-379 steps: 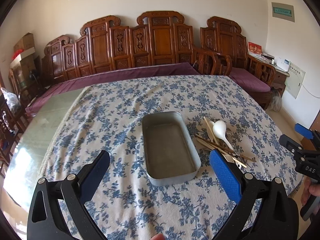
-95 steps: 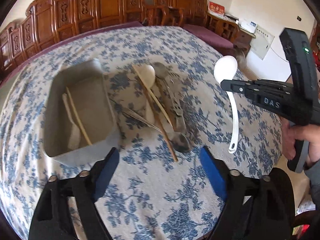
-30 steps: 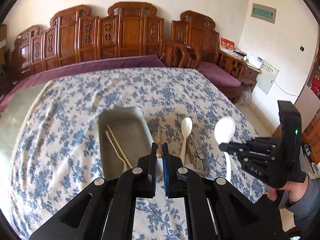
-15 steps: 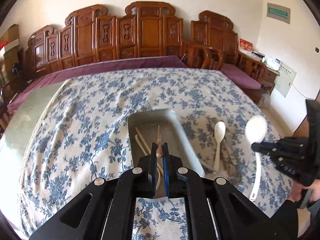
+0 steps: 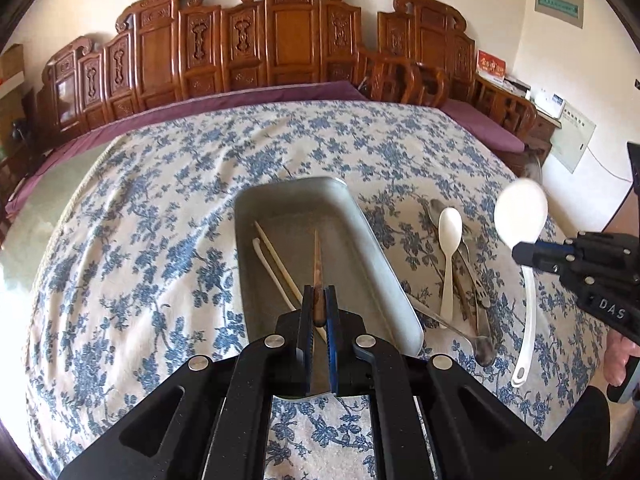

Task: Organize utensils
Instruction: 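Lower the chopstick into the grey tray and open the left tool, then lower the white spoon into the grey tray and open the right tool, then grasp a wooden chopstick from the pile with the right tool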

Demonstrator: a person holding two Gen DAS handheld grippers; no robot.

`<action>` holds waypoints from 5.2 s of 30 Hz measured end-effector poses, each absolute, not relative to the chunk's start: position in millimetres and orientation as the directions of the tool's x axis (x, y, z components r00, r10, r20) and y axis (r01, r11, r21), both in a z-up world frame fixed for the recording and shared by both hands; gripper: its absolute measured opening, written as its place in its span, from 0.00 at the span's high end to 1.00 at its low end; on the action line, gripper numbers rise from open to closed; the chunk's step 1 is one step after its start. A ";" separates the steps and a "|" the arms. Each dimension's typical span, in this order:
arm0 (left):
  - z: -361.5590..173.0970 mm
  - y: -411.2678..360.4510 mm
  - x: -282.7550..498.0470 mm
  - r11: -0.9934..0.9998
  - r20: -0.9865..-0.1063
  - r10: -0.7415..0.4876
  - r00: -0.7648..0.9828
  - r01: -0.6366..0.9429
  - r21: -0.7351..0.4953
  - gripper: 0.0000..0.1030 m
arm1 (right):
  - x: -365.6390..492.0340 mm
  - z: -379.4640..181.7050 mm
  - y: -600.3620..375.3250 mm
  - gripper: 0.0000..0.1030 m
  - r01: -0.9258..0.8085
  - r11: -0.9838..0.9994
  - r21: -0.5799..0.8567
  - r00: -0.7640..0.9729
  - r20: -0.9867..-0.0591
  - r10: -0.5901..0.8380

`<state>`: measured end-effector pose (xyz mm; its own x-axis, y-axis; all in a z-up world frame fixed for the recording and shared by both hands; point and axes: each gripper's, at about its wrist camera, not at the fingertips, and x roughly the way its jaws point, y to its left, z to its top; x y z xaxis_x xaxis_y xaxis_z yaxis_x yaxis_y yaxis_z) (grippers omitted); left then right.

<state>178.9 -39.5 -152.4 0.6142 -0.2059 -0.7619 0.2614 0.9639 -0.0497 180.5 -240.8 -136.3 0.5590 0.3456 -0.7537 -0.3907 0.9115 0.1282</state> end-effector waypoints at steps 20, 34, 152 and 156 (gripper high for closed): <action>-160.3 -36.2 179.3 0.962 -0.800 -0.214 0.560 0.261 -0.075 0.80 | 181.4 -130.8 -230.4 0.95 -0.404 0.908 0.111 0.562 -0.753 0.343; -132.8 21.9 154.4 0.980 -0.764 -0.172 0.622 0.190 -0.066 0.45 | 212.5 -112.4 -186.7 0.95 -0.443 0.894 0.062 0.572 -0.749 0.335; -148.4 14.6 154.0 0.970 -0.764 -0.202 0.613 0.231 -0.071 0.31 | 309.5 -218.1 -192.6 0.98 -0.260 0.957 0.127 0.407 -0.884 0.228; -148.1 14.6 153.1 0.970 -0.764 -0.201 0.613 0.231 -0.071 0.31 | 296.9 -219.5 -186.6 0.84 -0.289 0.951 0.108 0.405 -0.886 0.224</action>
